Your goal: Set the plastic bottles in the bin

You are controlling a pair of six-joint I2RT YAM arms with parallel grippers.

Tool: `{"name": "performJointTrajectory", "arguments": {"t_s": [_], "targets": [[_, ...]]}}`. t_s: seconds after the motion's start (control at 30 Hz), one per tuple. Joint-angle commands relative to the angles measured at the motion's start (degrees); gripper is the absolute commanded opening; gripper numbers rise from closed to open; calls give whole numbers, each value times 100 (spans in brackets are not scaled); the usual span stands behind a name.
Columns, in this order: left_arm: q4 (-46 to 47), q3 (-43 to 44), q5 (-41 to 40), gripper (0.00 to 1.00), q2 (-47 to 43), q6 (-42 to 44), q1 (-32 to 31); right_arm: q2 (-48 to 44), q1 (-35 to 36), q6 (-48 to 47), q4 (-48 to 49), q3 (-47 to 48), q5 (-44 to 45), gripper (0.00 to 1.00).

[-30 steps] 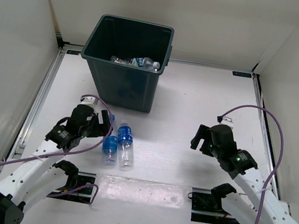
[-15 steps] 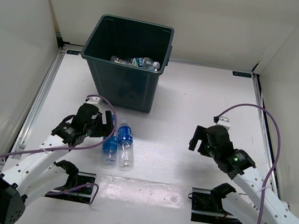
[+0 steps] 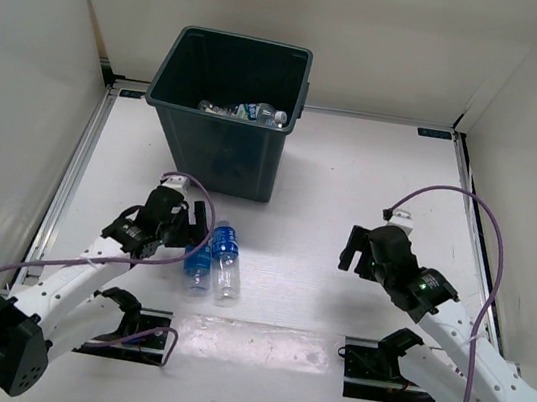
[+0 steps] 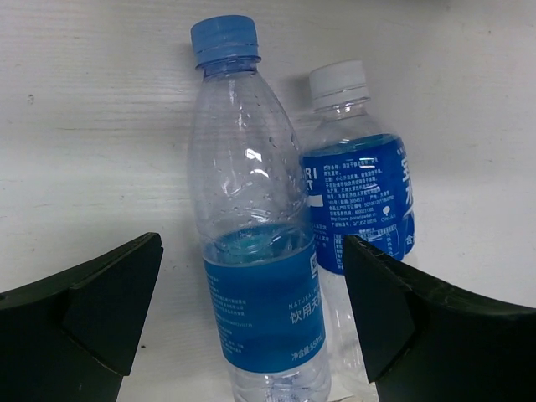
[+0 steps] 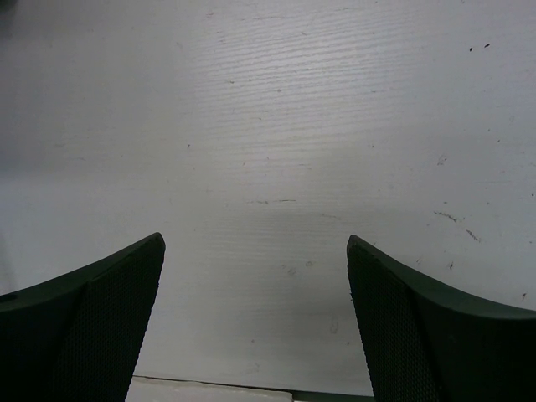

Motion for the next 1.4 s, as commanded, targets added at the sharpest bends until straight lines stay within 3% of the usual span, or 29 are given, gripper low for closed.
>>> {"name": "performJointTrajectory", "arguments": {"t_s": [0.0,0.53,0.77,0.9,1.13,1.37], "targets": [[262,-75,126,100,147,-34,-37,0,57,39,105,53,135,90],[535,-102,284,99,885,28,-45,26,101,65,97,71,188,90],[430,66,389,91,1448,-236,-54,35,128,47,97,62,214,90],[325,180,355,80,1580,-236,-45,44,119,65,97,71,206,90],[-728,688,-197,55,553,-192,-81,44,128,65,105,79,223,90],[-1697,1646,-972,55,-1222,-253,-116,35,137,117,88,79,258,90]]}}
